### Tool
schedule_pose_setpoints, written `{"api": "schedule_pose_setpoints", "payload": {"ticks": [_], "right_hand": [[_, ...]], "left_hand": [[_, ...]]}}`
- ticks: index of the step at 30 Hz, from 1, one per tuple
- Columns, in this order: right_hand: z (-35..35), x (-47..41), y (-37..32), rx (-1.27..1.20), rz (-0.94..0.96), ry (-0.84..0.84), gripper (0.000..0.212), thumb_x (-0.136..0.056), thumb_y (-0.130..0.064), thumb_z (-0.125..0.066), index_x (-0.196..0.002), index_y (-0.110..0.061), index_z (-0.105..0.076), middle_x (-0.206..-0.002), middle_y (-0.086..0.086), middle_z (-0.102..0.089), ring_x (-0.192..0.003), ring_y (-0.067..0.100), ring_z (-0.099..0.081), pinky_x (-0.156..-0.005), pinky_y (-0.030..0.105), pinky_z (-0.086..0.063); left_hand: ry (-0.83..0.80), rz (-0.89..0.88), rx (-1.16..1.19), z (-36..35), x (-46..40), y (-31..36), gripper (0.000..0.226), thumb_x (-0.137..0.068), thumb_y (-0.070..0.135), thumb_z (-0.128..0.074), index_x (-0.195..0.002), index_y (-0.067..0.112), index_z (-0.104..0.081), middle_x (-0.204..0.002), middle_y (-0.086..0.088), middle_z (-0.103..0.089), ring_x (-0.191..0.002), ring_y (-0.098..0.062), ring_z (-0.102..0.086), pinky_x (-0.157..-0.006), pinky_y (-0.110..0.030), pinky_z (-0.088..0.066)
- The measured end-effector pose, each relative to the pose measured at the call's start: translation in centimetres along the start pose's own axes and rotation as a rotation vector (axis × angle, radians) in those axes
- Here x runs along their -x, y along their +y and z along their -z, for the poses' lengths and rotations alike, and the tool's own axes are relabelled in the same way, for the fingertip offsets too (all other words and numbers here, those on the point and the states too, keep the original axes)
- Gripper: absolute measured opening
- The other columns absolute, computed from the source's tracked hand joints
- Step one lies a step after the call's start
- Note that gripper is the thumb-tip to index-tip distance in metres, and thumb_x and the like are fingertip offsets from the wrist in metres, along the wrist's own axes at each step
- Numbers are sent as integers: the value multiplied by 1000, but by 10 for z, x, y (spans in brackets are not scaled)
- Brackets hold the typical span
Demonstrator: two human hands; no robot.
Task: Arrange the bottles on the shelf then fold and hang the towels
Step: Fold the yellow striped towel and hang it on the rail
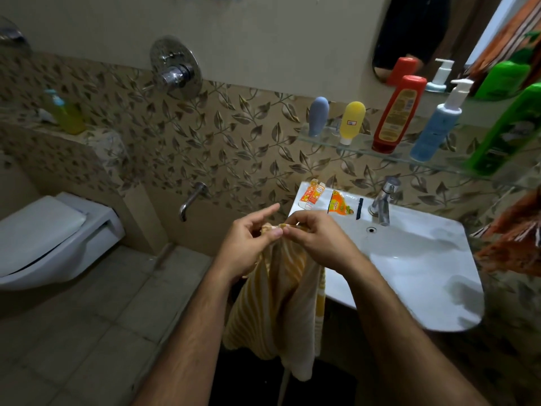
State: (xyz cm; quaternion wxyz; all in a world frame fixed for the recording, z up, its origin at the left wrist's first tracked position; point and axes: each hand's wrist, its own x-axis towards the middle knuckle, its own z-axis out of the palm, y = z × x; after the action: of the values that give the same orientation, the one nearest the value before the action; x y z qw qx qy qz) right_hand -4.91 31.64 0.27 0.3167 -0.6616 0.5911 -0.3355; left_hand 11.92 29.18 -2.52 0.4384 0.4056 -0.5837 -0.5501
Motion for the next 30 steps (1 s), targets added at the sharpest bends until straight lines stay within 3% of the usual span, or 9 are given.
{"api": "schedule_pose_setpoints", "payload": {"ticks": [3,6,12,17,20,22,25,27,30], "right_hand": [[6,0,1,-34,15,-39,14,-91,-24,-67,-83,-14,-70,-70,-1,-63,-68,8,-53,-66,34,-44],[15,3,2,-20,-17,-119,14,-91,-26,-68,-85,-15,-72,-79,7,-69,-75,10,-58,-70,36,-48],[29,12,2,123,-114,-92,26,-90,-36,-69,-72,-17,-67,-56,-8,-55,-46,-1,-46,-48,19,-33],[53,27,-3,301,-97,-129,23,-87,-33,-71,-70,-19,-66,-63,-8,-59,-57,3,-51,-53,24,-39],[62,34,-2,312,-98,-43,22,-85,-35,-73,-71,-18,-69,-63,-7,-62,-59,5,-54,-52,24,-40],[65,36,-1,241,-101,-37,25,-85,-34,-75,-69,-17,-67,-61,-7,-61,-57,6,-53,-53,22,-38],[68,38,4,-177,-165,-203,25,-88,-21,-72,-72,-5,-61,-68,10,-54,-66,21,-47,-58,27,-35],[69,40,9,-305,-205,-292,24,-90,-19,-68,-81,2,-61,-74,16,-48,-70,26,-42,-58,29,-32],[71,37,16,-342,-196,-215,27,-90,-20,-67,-80,4,-65,-73,16,-55,-70,24,-49,-59,27,-39]], "left_hand": [[-69,51,84,-1,3,0,23,-88,5,-67,-107,18,-73,-93,-2,-76,-87,-9,-70,-71,-19,-53],[-96,86,77,-5,4,-1,12,-88,6,-68,-93,14,-74,-82,-2,-75,-75,-8,-69,-61,-17,-51],[252,86,-237,-24,-5,-7,11,-81,14,-77,-73,21,-73,-65,6,-70,-59,-1,-61,-55,-17,-47],[353,79,-361,-32,-12,-8,11,-79,16,-77,-72,23,-72,-69,5,-70,-62,-4,-63,-60,-20,-48],[392,97,-395,-35,-14,-8,10,-79,20,-77,-71,24,-72,-71,5,-71,-70,-11,-67,-67,-27,-53],[402,93,-409,-38,-16,-6,9,-80,22,-76,-72,24,-72,-70,6,-71,-71,-11,-67,-66,-27,-53],[422,93,-404,-42,-17,-4,11,-80,22,-76,-71,24,-71,-68,8,-70,-67,-6,-65,-62,-23,-51],[459,103,-395,-39,-19,-4,11,-81,20,-75,-71,23,-70,-66,9,-68,-62,-2,-62,-60,-23,-48],[436,148,-370,-31,-20,-8,10,-81,18,-75,-72,22,-72,-64,8,-69,-55,3,-60,-61,-23,-47]]}}
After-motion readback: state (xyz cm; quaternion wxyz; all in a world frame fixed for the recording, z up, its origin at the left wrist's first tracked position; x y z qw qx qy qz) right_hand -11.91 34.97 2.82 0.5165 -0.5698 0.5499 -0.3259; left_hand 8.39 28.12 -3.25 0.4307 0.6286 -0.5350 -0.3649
